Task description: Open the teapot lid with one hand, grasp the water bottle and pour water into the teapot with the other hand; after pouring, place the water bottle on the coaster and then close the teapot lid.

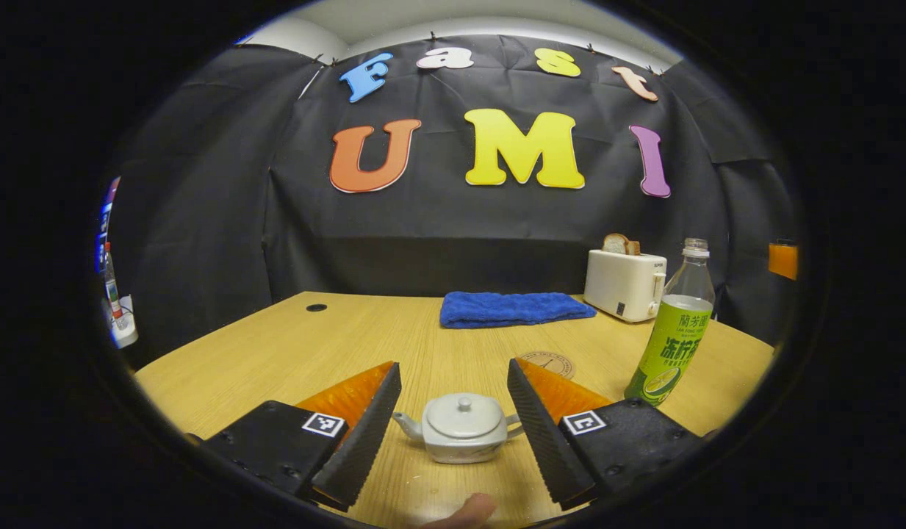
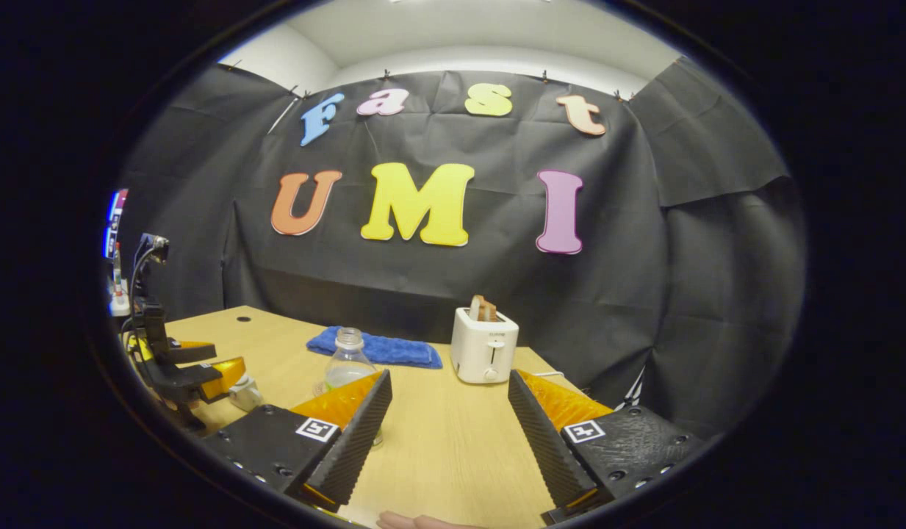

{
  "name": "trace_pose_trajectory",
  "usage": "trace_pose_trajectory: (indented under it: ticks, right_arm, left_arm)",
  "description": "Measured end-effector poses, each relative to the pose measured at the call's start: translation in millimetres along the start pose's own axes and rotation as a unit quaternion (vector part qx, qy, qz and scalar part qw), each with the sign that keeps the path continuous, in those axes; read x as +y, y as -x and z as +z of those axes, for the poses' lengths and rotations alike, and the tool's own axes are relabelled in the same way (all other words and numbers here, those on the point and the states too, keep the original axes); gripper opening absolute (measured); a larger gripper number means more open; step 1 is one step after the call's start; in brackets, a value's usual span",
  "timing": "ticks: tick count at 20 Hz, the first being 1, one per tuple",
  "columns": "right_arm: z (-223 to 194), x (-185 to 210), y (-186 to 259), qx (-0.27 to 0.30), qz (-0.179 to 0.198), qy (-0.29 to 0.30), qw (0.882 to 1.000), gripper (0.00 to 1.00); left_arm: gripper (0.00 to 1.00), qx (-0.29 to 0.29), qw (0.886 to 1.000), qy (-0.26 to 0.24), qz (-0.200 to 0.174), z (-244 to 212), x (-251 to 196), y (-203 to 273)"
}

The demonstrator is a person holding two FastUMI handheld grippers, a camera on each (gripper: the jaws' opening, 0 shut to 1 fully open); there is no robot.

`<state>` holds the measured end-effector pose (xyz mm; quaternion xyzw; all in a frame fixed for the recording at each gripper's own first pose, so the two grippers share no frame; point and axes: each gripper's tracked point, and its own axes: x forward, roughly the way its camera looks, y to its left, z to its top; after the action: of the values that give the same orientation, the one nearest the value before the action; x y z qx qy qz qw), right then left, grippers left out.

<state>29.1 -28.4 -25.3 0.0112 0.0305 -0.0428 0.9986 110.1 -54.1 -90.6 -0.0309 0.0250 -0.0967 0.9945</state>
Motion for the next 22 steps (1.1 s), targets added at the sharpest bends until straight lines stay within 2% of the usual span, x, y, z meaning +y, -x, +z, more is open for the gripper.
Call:
trace_pose_trajectory:
  ticks: [1,6,8,11,13,14,18,22]
  right_arm:
    - [0,0,0,0.001,-0.001,0.001,1.000,0.95]
    - [-4,3,-2,0.004,0.000,0.003,1.000,0.95]
    - [-6,5,-3,0.007,0.002,0.004,1.000,0.95]
    - [-7,6,-4,0.009,0.003,0.007,1.000,0.95]
    - [-8,6,-5,0.011,0.003,0.006,1.000,0.98]
    - [-11,5,-6,0.013,0.002,0.006,1.000,0.95]
    - [-15,5,-8,0.020,0.001,0.006,1.000,0.95]
    - [-14,9,-9,0.014,0.007,0.006,1.000,0.95]
  left_arm:
    - [0.89,0.001,1.000,0.003,-0.005,-1,-2,-1]
    - [0.53,0.008,1.000,0.003,-0.019,-10,-6,-11]
    - [0.42,0.017,1.000,-0.001,-0.015,-14,-5,-14]
    - [0.34,0.015,1.000,-0.007,-0.006,-13,-1,-18]
    - [0.20,0.016,1.000,-0.009,-0.003,-13,1,-19]
    - [0.13,0.016,1.000,-0.007,-0.003,-12,1,-18]
    - [0.05,0.020,1.000,-0.006,0.001,-10,1,-19]
    - [0.03,0.005,1.000,0.010,-0.003,19,0,-9]
